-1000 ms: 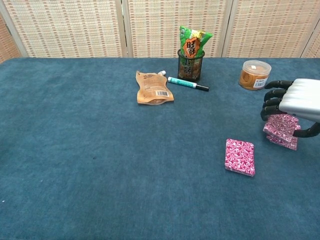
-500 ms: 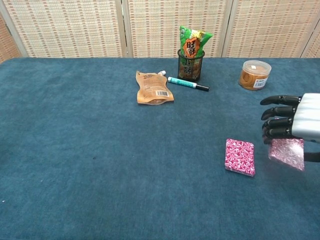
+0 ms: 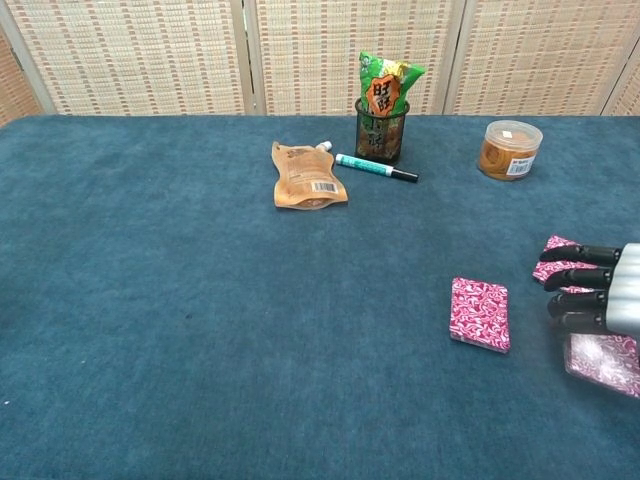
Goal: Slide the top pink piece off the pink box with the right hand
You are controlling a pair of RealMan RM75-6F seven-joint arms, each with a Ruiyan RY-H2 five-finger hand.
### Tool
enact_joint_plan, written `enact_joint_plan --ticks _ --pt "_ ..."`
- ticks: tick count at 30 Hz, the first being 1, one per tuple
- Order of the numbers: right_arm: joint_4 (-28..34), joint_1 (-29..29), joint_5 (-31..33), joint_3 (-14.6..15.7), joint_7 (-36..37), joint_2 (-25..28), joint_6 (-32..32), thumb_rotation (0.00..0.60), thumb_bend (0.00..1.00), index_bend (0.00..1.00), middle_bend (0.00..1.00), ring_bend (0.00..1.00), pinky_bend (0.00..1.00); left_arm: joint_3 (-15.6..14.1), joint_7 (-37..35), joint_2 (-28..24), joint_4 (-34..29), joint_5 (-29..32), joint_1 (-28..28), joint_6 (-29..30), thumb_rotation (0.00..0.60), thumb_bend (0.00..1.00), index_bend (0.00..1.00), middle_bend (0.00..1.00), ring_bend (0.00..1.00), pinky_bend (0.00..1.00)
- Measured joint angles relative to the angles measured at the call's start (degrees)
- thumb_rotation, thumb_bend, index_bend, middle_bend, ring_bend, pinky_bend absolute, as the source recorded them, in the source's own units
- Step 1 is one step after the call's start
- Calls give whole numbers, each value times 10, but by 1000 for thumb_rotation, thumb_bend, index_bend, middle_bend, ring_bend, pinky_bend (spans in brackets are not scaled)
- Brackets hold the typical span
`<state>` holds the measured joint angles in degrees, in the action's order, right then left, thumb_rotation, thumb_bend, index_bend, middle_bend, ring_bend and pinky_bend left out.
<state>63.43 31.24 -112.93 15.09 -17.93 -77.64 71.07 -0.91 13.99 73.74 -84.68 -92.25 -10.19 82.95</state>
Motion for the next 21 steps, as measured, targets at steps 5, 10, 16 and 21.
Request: enact_joint_plan --ticks 5,10,16,21 --pt "-4 0 -1 0 7 -2 -9 600 215 51 239 160 109 3 -3 -1 2 4 0 0 600 478 0 116 127 202" --pt "-1 -3 4 -2 4 0 -15 600 210 0 154 130 101 2 -6 -1 3 2 -1 -1 600 477 0 118 129 203" --pt "3 -6 -2 -2 15 7 2 600 204 0 141 126 100 3 -7 -2 4 0 0 4 600 474 0 121 134 204" --pt "15 -17 5 -14 24 19 39 600 200 0 115 84 84 3 -9 -3 3 -1 0 6 600 475 0 121 135 204"
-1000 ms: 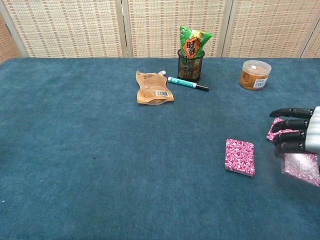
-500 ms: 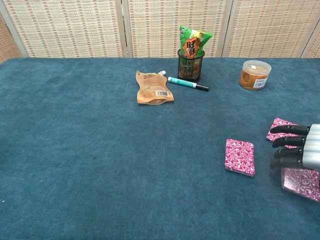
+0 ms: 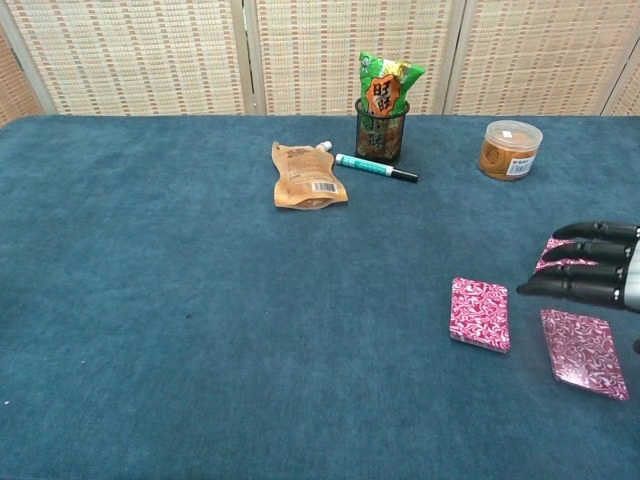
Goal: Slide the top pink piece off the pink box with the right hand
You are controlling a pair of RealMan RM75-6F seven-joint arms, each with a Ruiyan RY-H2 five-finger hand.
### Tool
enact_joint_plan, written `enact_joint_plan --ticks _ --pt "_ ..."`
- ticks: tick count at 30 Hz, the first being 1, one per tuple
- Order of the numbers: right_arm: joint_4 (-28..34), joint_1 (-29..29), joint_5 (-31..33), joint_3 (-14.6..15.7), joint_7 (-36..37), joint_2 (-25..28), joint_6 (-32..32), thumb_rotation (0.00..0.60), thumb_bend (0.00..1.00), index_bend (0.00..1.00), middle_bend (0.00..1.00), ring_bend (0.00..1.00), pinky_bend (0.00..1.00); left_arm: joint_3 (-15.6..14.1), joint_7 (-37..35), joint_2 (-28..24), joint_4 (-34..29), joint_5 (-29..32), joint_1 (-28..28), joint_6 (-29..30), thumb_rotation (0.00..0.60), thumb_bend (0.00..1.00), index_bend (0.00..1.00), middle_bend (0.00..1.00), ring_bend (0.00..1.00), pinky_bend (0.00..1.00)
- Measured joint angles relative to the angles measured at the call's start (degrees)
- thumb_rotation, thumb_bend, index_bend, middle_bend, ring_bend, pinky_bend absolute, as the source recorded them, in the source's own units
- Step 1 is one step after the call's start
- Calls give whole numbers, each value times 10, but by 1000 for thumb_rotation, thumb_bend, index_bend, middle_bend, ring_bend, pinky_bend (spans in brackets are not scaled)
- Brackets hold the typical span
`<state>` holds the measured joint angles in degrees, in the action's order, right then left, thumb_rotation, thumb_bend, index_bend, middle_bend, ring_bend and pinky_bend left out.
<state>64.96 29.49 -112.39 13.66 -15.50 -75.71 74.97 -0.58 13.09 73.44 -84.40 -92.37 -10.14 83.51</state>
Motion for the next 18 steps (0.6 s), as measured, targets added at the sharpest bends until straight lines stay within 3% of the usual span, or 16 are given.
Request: enact_joint_plan --ticks 4,13,18 --pt "30 -28 45 -27 -14 11 29 600 199 0 38 2 24 2 -4 0 3 -2 0 6 600 472 0 84 123 202" --pt "185 -162 221 -93 -28 34 146 600 198 0 0 0 0 7 -19 9 22 -9 -1 18 600 475 0 26 70 179" --pt "184 -191 216 -109 17 33 191 600 198 0 0 0 0 6 -25 6 20 -11 -1 18 600 477 0 27 70 175"
